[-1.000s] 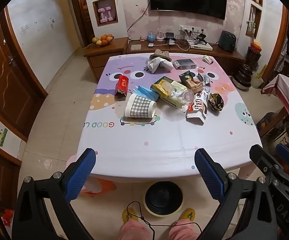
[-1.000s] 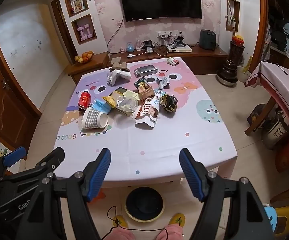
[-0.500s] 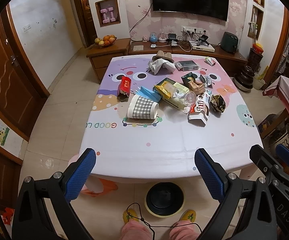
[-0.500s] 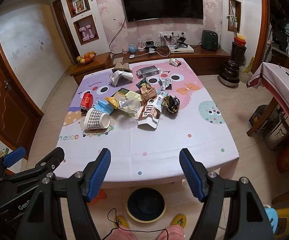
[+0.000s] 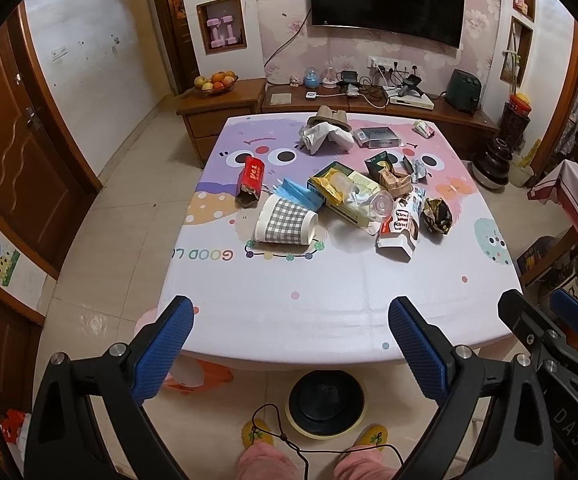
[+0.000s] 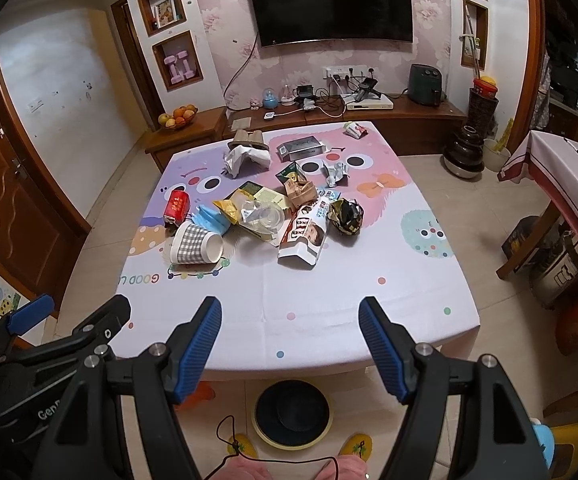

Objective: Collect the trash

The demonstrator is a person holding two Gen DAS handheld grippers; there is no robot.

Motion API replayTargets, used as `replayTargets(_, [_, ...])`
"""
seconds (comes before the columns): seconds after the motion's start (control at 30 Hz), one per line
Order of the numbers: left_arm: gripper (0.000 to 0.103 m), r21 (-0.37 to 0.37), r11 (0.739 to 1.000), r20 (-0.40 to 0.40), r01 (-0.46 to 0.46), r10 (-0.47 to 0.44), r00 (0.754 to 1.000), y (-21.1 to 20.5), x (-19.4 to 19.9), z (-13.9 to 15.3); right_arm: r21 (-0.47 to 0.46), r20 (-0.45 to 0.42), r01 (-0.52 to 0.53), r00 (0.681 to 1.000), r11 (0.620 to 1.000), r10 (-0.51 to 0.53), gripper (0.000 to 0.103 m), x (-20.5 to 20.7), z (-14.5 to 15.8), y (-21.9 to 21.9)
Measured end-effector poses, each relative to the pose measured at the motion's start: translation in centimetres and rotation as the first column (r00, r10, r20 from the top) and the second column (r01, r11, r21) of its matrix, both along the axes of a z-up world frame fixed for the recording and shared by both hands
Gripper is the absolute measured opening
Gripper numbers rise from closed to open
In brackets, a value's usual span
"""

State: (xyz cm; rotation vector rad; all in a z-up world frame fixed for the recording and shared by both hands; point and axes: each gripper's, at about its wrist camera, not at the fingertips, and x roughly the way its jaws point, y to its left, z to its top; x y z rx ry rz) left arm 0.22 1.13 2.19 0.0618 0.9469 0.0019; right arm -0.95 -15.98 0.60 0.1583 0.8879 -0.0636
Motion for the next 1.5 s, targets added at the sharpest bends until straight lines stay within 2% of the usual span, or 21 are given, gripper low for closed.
replayTargets(0.2, [0.097, -0.005, 1.0, 0.009, -0.025, 0.025, 1.0, -0.7, 0.4, 0.3, -0.003, 0.003, -0.014, 1.0, 1.0, 0.014, 0.072, 1.4, 1.5, 1.1])
replayTargets(0.47, [0.097, -0.008, 0.998, 0.01, -0.061, 0.061, 0.998, -1.1, 0.3, -0.2, 0.0, -0.003, -0.05, 0.999, 0.999, 0.05, 0.072, 1.8, 0.6, -0.9])
replayTargets(1.0, [0.097, -0.005, 0.989, 0.028, -0.151, 0.151, 0.988, -1.3, 1.6, -0.4, -0.007, 0.029, -0.151, 0.988, 0.989, 0.151, 0.072, 4.3, 0.7, -1.0])
replayTargets(1.13, [0.097, -0.043, 0.986, 0.035, -0.161, 0.162, 0.986, -1.2, 2.1, -0.1, -0.004, 0.039, -0.178, 0.983, 0.984, 0.178, 0.072, 5.3, 1.0, -1.2])
replayTargets(1.27, [0.097, -0.087, 0.981, -0.013, -0.176, 0.176, 0.984, -0.6, 3.1, -0.4, 0.011, 0.033, -0.206, 0.978, 0.978, 0.206, 0.072, 7.0, 1.2, -1.7])
replayTargets(1.4, [0.097, -0.041, 0.978, -0.002, -0.207, 0.207, 0.978, -0.3, 3.7, -0.7, 0.004, 0.03, -0.239, 0.971, 0.971, 0.239, 0.072, 8.5, 1.0, -1.5])
replayTargets(1.5, [0.097, -0.03, 0.982, -0.002, -0.188, 0.188, 0.982, 0.4, 4.8, -0.9, -0.004, 0.031, -0.25, 0.968, 0.968, 0.25, 0.072, 9.5, 0.9, -0.9])
